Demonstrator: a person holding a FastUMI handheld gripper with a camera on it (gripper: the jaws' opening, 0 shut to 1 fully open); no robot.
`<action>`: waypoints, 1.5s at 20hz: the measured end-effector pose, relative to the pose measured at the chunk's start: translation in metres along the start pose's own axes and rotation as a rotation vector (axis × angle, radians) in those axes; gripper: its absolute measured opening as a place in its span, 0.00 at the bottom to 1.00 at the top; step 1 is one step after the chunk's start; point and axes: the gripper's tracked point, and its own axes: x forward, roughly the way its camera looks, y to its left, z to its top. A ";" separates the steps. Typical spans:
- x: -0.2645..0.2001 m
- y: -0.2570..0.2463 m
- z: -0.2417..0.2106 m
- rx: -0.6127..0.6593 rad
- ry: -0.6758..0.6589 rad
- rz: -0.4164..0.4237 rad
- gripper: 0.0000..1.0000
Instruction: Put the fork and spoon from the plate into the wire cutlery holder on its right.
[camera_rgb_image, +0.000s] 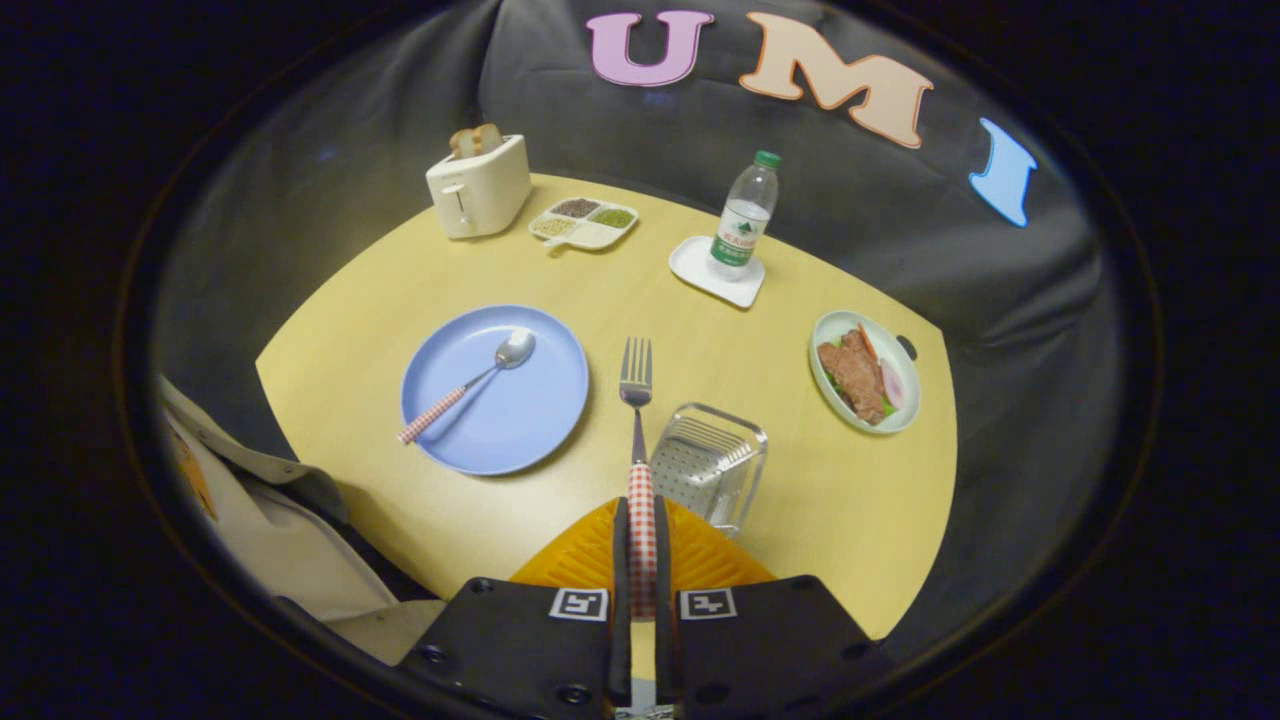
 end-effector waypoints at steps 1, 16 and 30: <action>-0.004 -0.007 -0.003 -0.008 0.013 0.003 0.12; -0.008 -0.056 -0.040 -0.235 0.320 0.102 0.12; 0.041 -0.051 -0.030 -0.284 0.526 0.100 0.13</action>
